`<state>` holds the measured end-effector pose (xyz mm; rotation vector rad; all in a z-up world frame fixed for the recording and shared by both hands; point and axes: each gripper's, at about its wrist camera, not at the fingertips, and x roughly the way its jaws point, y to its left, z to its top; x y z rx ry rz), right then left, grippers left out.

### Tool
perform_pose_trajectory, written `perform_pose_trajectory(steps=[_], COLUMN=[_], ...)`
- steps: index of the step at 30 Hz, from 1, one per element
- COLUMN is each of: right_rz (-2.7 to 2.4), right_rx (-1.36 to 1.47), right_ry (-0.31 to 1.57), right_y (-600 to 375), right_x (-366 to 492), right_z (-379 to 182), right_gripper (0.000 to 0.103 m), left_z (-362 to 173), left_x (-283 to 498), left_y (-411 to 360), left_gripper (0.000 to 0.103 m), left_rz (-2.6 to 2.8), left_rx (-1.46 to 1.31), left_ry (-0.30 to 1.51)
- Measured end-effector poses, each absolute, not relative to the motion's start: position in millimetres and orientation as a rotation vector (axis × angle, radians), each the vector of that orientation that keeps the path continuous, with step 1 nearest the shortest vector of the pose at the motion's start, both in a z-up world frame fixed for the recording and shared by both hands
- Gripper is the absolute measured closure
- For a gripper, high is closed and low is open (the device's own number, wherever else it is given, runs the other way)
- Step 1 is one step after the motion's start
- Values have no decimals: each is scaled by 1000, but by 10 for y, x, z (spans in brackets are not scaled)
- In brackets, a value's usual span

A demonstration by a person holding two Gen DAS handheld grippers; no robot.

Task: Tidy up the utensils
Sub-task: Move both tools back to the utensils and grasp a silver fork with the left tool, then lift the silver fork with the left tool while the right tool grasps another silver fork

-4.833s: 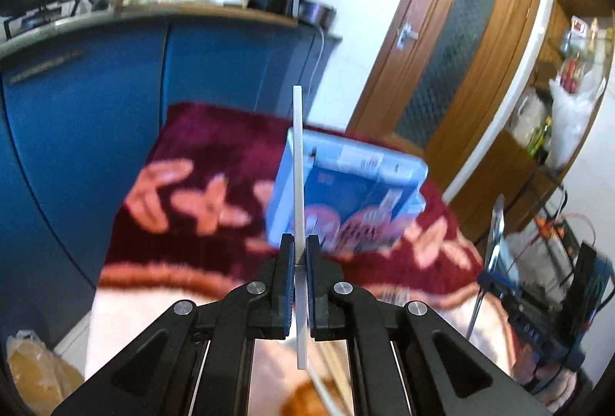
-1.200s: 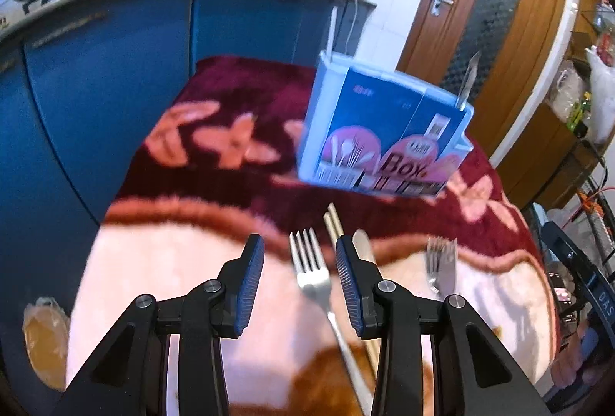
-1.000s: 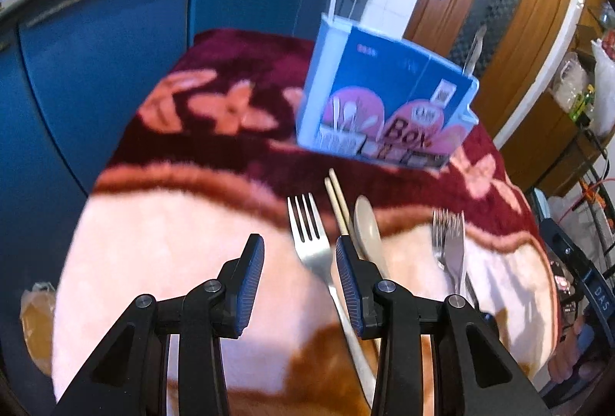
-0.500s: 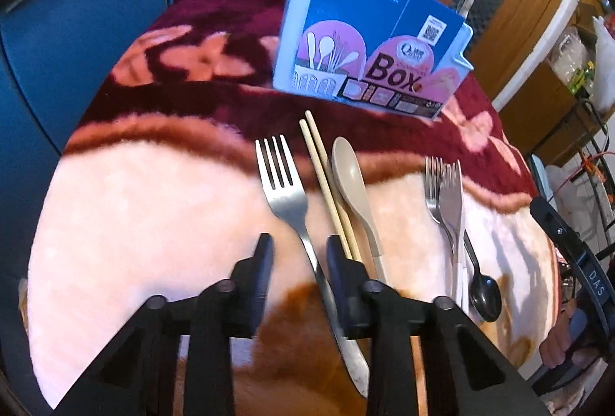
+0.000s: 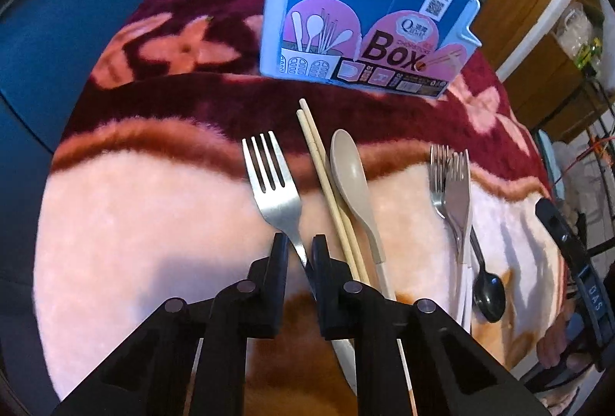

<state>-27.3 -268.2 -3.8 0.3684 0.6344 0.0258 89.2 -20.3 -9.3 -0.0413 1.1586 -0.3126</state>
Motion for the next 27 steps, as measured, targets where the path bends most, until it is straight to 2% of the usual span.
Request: perform_pose_trajectory(steps=[5,6,17,27], right_rz=[24,26,64,133], right_rx=[358,354,297,247], right_ry=[638,639,671,760], right_y=[-2659,-2647,-2329,-1951], right_x=[-282,-284,-224,-6], right_z=[-30,-25,47,89], right_gripper=[58,58,58,58], left_z=[-103,-102,55,253], left_x=[838,811,606,437], left_y=[-97,-64,309,457], left_gripper=[94,99,99,99], left_rz=[-337,-340,-346,-344], left_rx=[-110,-121,-234,-222], left_ry=[1106,1085,884,695])
